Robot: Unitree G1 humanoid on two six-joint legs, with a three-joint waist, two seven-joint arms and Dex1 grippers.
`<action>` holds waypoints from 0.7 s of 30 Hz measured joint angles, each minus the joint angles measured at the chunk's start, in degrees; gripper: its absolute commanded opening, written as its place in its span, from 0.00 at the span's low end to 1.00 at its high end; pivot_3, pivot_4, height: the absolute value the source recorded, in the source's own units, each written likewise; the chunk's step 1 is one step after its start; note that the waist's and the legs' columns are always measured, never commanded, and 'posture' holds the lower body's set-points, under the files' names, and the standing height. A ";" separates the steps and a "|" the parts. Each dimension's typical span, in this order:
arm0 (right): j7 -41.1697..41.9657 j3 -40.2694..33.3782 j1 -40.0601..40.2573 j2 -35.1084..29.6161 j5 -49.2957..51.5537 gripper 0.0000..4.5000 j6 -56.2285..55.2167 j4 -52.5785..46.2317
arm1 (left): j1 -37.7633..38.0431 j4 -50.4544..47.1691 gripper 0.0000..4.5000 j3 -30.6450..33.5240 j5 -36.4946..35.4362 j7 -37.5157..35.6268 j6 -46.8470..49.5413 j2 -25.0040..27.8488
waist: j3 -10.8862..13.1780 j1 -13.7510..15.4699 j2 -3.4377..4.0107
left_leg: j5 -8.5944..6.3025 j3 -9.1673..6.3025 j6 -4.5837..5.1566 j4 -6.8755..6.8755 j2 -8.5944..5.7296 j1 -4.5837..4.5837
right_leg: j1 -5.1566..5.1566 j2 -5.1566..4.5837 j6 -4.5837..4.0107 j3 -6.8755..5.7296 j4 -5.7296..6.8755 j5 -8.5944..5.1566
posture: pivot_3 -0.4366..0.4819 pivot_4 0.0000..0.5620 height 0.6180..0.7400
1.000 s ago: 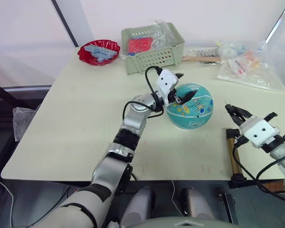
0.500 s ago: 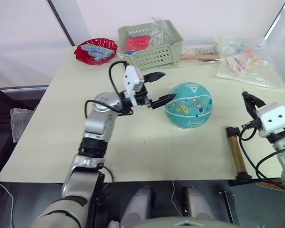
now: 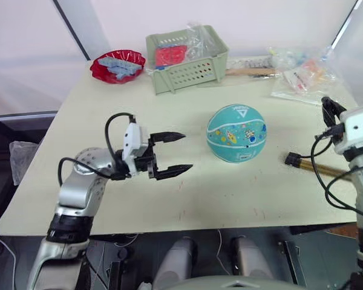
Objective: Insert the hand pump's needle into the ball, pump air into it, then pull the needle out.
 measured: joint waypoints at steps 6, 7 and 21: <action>-0.75 -0.46 -5.33 1.50 4.52 0.01 2.19 3.86 | 3.75 -2.66 1.00 1.72 -0.14 2.11 0.52 0.33 | 0.03 0.01 0.05 | 0.00 0.07 0.00 -0.01 0.03 0.00 | -0.02 0.02 -0.02 0.07 0.00 0.01 | 0.48 0.27 0.97; -0.97 -0.59 -6.27 1.97 5.33 0.01 2.57 4.47 | 4.08 -2.88 1.00 2.16 -0.16 2.54 0.66 0.34 | 0.03 0.00 0.05 | 0.00 0.08 0.01 -0.01 0.03 0.00 | -0.03 0.03 -0.02 0.08 0.00 0.01 | 0.48 0.27 0.97; -3.86 -0.90 -8.74 4.18 10.71 0.01 7.35 6.37 | 6.08 -4.83 1.00 2.58 -0.63 4.33 1.24 0.41 | 0.03 0.05 0.06 | -0.01 0.21 0.01 -0.06 0.05 0.00 | -0.11 0.04 -0.02 0.21 0.01 0.02 | 0.48 0.27 0.97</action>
